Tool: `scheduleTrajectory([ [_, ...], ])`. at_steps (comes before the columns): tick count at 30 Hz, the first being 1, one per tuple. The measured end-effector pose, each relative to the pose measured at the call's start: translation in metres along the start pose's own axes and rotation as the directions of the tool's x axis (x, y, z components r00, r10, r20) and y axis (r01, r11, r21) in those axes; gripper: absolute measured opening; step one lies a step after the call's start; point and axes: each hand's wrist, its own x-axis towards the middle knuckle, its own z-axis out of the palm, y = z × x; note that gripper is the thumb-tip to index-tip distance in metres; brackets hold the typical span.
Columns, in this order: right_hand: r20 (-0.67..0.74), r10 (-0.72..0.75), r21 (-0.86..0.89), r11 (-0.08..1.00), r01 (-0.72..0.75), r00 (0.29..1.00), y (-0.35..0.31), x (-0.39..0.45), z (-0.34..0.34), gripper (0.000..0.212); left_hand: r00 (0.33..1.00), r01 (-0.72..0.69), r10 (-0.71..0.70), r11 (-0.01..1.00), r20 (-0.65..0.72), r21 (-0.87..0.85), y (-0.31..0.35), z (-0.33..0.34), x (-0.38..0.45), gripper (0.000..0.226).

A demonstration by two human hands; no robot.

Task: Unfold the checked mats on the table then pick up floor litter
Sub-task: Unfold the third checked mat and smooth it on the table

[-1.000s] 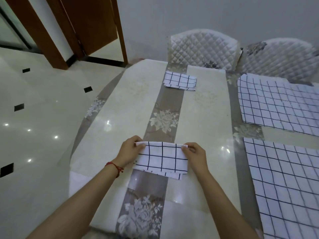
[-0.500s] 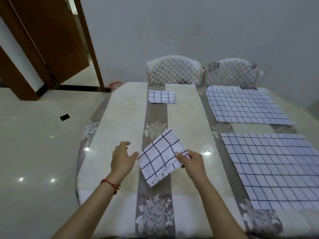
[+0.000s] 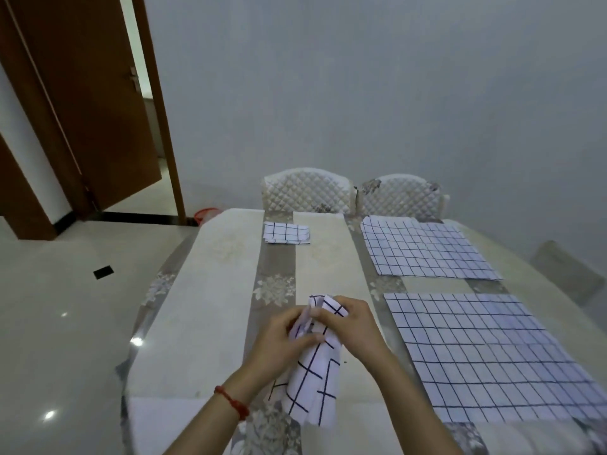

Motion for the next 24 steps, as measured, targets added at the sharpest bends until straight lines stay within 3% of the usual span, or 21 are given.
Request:
scheduleTrajectory([
  [2, 0.006, -0.013, 0.007, 1.0, 0.013, 1.0, -0.006, -0.005, -0.013, 0.028, 1.0, -0.004, 0.004, 1.0, -0.029, -0.026, 0.005, 0.006, -0.001, 0.009],
  [7, -0.027, 0.003, 0.006, 1.0, -0.003, 1.0, -0.01, -0.013, -0.05, 0.026, 0.977, 0.056, -0.052, 0.998, -0.208, 0.011, 0.015, 0.011, 0.004, 0.033],
  [9, -0.045, 0.014, 0.008, 1.0, -0.014, 0.999, -0.011, -0.016, -0.066, 0.015, 0.953, 0.068, -0.062, 0.998, -0.297, 0.009, 0.016, 0.003, 0.009, 0.032],
  [12, -0.107, -0.004, 0.005, 1.0, 0.004, 0.994, -0.013, -0.019, -0.088, 0.015, 0.918, 0.055, -0.063, 0.998, -0.392, -0.031, 0.02, -0.014, 0.017, 0.027],
  [14, -0.162, -0.014, -0.009, 1.0, 0.012, 0.987, -0.014, -0.019, -0.098, 0.008, 0.904, 0.04, -0.045, 0.999, -0.426, -0.019, 0.024, -0.025, 0.022, 0.025],
  [19, -0.314, -0.003, -0.001, 1.0, 0.003, 0.95, -0.022, -0.011, -0.107, 0.016, 0.902, 0.021, -0.011, 1.0, -0.431, 0.019, 0.033, -0.038, 0.032, 0.033],
  [21, -0.385, -0.011, -0.06, 0.998, -0.013, 0.923, -0.024, -0.006, -0.106, 0.018, 0.905, 0.015, 0.001, 0.999, -0.426, 0.034, 0.04, -0.038, 0.034, 0.033],
  [23, -0.49, -0.069, -0.216, 0.975, -0.045, 0.869, -0.026, -0.003, -0.103, 0.008, 0.905, -0.006, 0.02, 0.999, -0.425, 0.034, 0.05, -0.036, 0.037, 0.036],
  [24, -0.533, -0.123, -0.315, 0.947, -0.062, 0.837, -0.028, -0.003, -0.1, 0.015, 0.903, -0.017, 0.027, 0.999, -0.428, 0.027, 0.055, -0.034, 0.038, 0.038],
])
